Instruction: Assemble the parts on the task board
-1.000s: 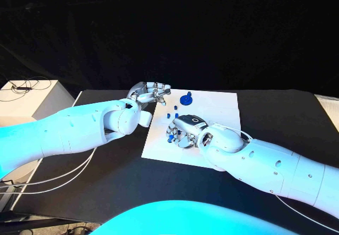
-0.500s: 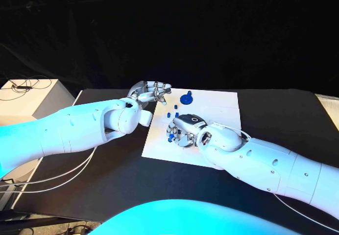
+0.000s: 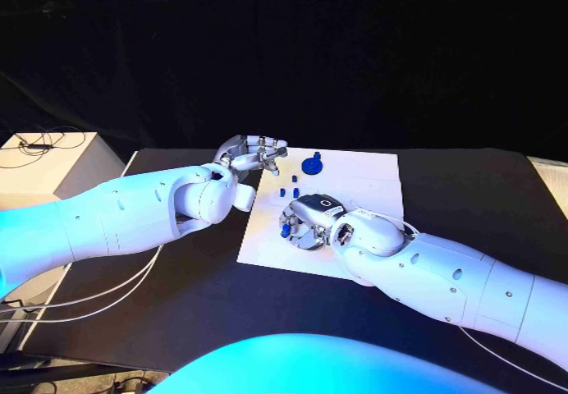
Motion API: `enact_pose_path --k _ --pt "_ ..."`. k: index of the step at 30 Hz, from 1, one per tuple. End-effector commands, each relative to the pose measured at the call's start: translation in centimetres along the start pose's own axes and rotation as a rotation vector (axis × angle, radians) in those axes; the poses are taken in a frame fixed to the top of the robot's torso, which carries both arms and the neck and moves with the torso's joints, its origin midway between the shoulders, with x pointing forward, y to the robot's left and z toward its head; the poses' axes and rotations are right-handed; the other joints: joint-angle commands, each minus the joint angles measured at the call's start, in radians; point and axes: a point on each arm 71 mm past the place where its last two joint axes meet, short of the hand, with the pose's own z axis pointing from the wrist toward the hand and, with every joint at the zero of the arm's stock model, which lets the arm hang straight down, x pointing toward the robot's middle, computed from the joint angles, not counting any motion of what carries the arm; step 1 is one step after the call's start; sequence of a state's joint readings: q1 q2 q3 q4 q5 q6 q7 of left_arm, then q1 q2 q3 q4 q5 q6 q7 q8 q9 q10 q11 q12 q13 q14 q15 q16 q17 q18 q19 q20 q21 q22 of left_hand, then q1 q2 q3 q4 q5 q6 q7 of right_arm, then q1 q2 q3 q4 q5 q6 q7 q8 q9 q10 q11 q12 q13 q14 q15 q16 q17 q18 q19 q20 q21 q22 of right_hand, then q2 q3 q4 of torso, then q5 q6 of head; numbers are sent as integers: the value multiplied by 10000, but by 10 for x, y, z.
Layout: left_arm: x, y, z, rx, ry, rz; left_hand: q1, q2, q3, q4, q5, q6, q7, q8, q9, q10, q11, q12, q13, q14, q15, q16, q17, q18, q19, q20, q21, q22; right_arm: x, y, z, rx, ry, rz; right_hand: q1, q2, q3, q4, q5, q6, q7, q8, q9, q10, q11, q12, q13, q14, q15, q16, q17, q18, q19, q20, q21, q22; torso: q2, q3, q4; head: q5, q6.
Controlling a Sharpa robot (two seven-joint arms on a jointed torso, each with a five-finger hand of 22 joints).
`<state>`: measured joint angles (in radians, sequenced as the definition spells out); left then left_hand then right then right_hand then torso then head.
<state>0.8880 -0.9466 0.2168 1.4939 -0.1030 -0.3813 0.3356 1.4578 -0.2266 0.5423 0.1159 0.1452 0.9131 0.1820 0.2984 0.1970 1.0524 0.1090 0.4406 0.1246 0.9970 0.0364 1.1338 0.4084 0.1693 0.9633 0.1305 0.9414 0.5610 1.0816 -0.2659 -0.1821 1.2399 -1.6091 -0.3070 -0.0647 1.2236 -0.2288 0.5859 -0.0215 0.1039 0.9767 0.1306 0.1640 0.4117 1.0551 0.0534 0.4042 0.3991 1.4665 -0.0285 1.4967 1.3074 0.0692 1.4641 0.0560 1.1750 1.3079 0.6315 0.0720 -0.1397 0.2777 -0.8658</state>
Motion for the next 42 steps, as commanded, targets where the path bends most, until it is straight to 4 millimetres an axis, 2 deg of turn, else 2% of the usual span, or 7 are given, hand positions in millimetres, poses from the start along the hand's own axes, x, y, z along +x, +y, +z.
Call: enact_pose_path --k 1,13,21,26,31,37,42 --pt "2 -1 0 58 69 -36 101 -3 -3 -54 55 -16 4 -20 11 -54 3 28 10 -73 23 -30 10 153 30 8 -66 -16 1 2 0 -156 154 -45 -46 -170 -142 24 -26 -104 11 -88 -22 -42 67 -48 -23 729 79 24 1227 -89 722 79 -80 1759 -10 6 3 -8 -15" --pt "1 -1 0 81 21 -17 101 -3 -3 -54 55 -16 4 -20 11 -54 3 28 10 -73 23 -30 10 153 30 8 -66 -16 -1 -1 -5 -90 -168 29 -84 -252 -284 69 -17 -177 19 -149 -43 -50 62 -51 -42 719 78 2 1187 -80 717 86 -124 1748 -3 15 -12 -7 4" --pt "0 -1 1 87 -2 -10 96 2 -7 -46 56 -19 5 -20 11 -72 5 45 20 -73 25 -35 12 153 29 10 -72 -19 -6 0 -9 -100 -688 116 37 -288 -732 198 -46 -780 -74 -540 -213 -78 -41 -31 -90 709 -10 -24 1147 -56 718 61 -158 1734 -15 14 -14 -24 34" --pt "0 -1 1 86 -20 -3 96 2 -7 -46 56 -19 5 -20 11 -72 5 45 20 -73 25 -35 12 153 29 10 -72 -19 -9 0 -12 -67 -945 188 210 -195 -1233 322 -51 -1210 -158 -804 -377 -93 -81 13 -100 712 -46 -26 1150 -51 721 40 -183 1726 -10 13 -16 -35 86" --pt "-1 -1 1 84 -31 3 103 0 -7 -49 57 -25 5 -22 10 -85 5 49 23 -73 25 -38 13 154 29 10 -74 -19 -11 -1 -14 -54 -1089 286 595 40 -2072 525 -19 -1606 -255 -966 -596 -104 -122 49 -130 714 -79 -33 1144 -48 727 12 -202 1722 -10 5 -6 -49 103" --pt "-2 -1 1 81 -36 9 103 0 -7 -49 57 -25 5 -22 10 -85 5 49 23 -73 25 -38 13 154 29 10 -74 -19 -19 -3 -23 -118 -1476 589 959 226 -2209 586 118 -1349 -132 -807 -628 85 -140 118 -153 709 -97 -49 1122 -56 742 -6 -149 1734 -16 -2 -9 -85 142" --pt "-3 -1 0 75 -43 17 103 0 -7 -49 57 -25 5 -22 10 -85 5 49 23 -73 25 -38 13 154 29 10 -74 -19 -37 -14 -38 -153 -2071 1418 1297 278 -1591 550 320 -505 123 -390 -606 548 65 72 -318 691 57 -93 1051 -70 738 71 -191 1729 -37 0 -97 -116 242"
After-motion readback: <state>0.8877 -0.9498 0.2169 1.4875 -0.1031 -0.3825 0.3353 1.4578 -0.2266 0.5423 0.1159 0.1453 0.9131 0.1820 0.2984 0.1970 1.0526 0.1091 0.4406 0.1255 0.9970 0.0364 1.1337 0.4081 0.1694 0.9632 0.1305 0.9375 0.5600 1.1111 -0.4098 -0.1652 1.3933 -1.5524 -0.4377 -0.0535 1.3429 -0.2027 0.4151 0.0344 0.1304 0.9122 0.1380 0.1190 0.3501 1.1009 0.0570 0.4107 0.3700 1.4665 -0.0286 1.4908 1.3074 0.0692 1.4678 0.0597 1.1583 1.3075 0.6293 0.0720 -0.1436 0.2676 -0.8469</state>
